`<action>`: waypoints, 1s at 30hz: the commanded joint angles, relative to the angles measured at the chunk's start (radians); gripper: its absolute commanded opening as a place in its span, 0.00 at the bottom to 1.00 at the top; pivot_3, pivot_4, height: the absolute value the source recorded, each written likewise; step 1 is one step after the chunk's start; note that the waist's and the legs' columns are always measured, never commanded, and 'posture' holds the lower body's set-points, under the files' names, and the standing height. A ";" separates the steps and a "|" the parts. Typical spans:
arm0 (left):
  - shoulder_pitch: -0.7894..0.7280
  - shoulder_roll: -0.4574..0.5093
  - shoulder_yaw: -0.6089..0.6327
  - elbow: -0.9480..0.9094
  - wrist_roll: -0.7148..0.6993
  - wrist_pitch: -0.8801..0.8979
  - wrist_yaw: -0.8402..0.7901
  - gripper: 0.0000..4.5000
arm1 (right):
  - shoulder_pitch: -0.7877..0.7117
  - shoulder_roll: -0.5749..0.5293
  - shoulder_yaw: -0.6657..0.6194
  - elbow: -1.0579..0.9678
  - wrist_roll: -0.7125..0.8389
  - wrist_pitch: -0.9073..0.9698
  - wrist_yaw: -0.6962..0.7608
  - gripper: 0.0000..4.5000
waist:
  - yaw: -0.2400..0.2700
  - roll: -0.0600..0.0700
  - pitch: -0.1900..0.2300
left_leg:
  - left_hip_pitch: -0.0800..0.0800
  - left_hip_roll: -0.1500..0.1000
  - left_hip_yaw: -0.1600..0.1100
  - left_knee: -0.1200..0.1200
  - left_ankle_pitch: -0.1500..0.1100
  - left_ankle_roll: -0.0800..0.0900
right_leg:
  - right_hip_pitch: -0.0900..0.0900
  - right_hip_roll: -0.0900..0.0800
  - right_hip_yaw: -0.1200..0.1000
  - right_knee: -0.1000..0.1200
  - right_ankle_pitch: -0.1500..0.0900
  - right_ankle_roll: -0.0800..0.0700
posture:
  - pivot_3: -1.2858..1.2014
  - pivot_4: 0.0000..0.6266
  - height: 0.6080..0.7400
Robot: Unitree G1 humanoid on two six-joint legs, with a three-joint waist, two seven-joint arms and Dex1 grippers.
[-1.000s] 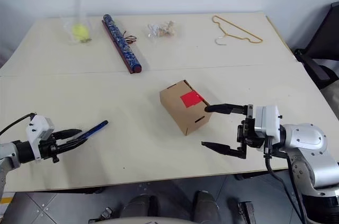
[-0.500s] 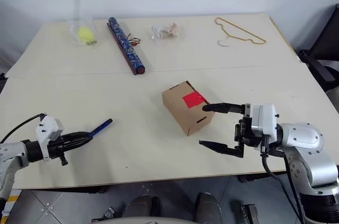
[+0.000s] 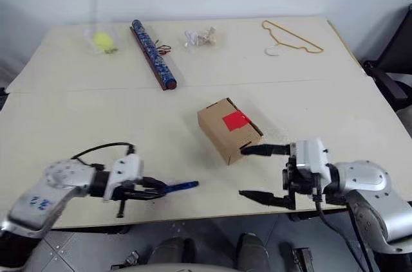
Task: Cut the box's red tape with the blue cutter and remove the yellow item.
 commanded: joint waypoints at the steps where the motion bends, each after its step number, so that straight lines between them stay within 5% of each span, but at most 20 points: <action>1: -0.127 -0.082 -0.124 -0.042 0.045 0.154 0.054 0.11 | 0.024 -0.014 0.041 -0.032 -0.093 0.002 -0.048 0.87 | 0.007 -0.002 0.001 | 0.000 0.000 0.000 0.001 0.000 0.000 | 0.000 0.000 0.000 0.000 0.000 0.000 | 0.52 0.24 1.00; 12: -0.289 -0.149 -0.287 -0.070 0.097 0.399 0.139 0.11 | -0.059 0.022 0.234 0.020 -0.366 -0.007 -0.202 0.01 | 0.019 -0.003 0.002 | -0.003 0.001 -0.001 0.010 -0.001 0.002 | 0.000 0.001 0.001 0.001 0.000 0.000 | 0.52 0.24 1.00; 30: -0.350 -0.213 -0.324 -0.036 0.090 0.441 0.192 0.11 | -0.158 0.025 0.351 0.116 -0.453 -0.024 -0.104 0.01 | 0.022 -0.003 0.002 | -0.004 0.000 -0.002 0.014 -0.002 0.003 | 0.003 0.001 0.002 0.000 0.000 0.000 | 0.52 0.24 1.00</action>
